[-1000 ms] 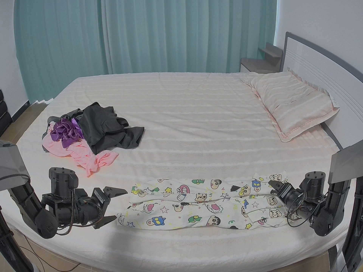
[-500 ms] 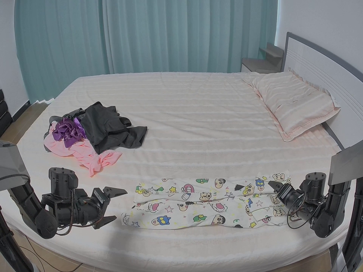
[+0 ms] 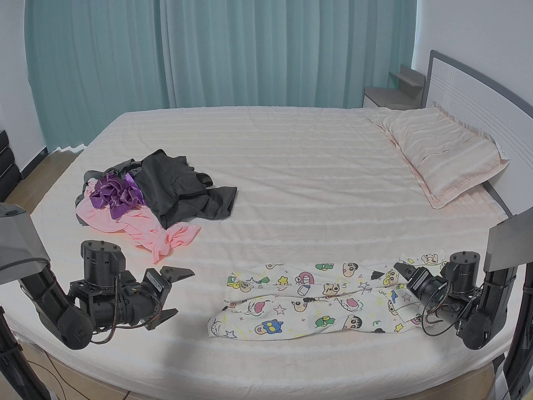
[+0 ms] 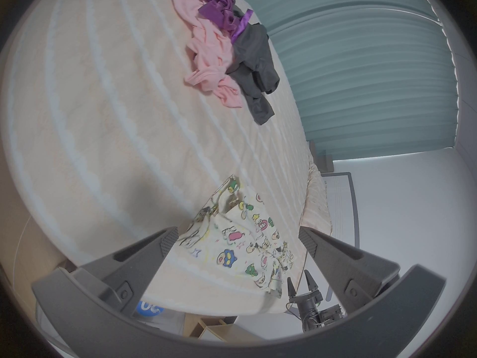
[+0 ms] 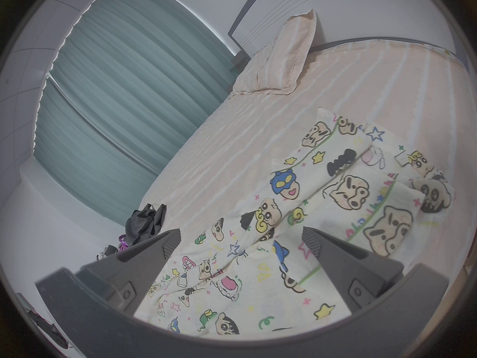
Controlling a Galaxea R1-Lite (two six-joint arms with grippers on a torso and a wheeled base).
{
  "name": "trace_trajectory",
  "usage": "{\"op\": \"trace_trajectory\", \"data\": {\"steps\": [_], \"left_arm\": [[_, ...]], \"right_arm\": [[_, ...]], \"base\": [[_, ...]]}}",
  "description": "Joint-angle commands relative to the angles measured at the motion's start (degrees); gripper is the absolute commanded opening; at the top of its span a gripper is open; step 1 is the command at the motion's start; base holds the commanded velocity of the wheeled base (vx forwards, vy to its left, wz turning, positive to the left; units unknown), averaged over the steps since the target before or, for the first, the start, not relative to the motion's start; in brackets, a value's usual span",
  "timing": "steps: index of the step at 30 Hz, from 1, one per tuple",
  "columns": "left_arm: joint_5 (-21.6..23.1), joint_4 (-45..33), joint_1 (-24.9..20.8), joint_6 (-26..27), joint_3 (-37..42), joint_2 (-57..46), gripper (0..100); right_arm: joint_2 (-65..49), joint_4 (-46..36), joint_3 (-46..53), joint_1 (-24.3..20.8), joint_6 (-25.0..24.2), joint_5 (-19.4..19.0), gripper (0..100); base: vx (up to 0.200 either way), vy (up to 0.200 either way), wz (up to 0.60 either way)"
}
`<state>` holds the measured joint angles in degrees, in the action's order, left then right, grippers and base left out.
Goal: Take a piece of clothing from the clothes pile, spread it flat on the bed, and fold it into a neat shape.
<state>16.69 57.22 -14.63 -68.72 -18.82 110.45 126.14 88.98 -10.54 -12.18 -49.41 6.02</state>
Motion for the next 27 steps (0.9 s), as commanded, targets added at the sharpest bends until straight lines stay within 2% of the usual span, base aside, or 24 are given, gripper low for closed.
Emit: {"op": "trace_trajectory", "data": {"steps": [1, 3, 8, 11, 12, 13, 14, 18, 21, 27], "left_arm": [[-0.5, 0.0, -3.4, -0.2, -3.1, 2.5, 100], [-0.5, -0.2, -4.7, -0.1, -4.8, 4.5, 100], [-3.1, -0.3, -8.0, 0.8, -11.5, 10.1, 100], [-3.7, -0.4, -8.9, 3.7, -14.3, 12.3, 100], [-3.7, -0.6, -9.2, 8.9, -16.2, 14.4, 100], [-3.7, -0.6, -9.4, 10.1, -16.6, 14.9, 100], [-3.8, -0.8, -10.2, 14.2, -17.9, 16.4, 100], [-4.2, -0.5, -10.7, 25.0, -18.8, 19.0, 100], [-3.9, -0.3, -10.8, 31.5, -18.3, 19.5, 100], [-3.5, 0.1, -11.6, 35.6, -18.9, 20.5, 100]], "right_arm": [[-0.6, 0.8, 0.1, -0.6, -0.1, 0.1, 100], [-0.5, 0.8, 0.1, -0.7, 0.0, 0.1, 100], [-0.5, 0.8, 0.1, -0.7, -0.1, 0.1, 100], [-0.5, 0.8, 0.1, -0.7, 0.0, 0.1, 100], [-0.5, 0.8, 0.1, -0.8, 0.0, 0.1, 100], [-0.5, 0.8, 0.1, -0.8, 0.0, 0.1, 100], [-0.6, 0.8, 0.1, -1.0, 0.0, 0.1, 100], [-0.6, 0.8, 0.2, -1.1, 0.0, 0.2, 100], [-0.5, 0.8, 0.1, -1.0, 0.0, 0.2, 100], [-0.5, 0.8, 0.1, -1.1, 0.0, 0.2, 100]], "base": [[0.200, 0.000, 0.00], [0.200, 0.000, 0.00], [0.000, 0.000, 0.00], [0.000, 0.000, 0.00], [0.000, 0.000, 0.00], [0.000, 0.000, 0.00], [0.000, 0.000, 0.00], [0.000, 0.000, 0.00], [0.000, 0.000, 0.00], [0.000, 0.000, 0.00]]}}
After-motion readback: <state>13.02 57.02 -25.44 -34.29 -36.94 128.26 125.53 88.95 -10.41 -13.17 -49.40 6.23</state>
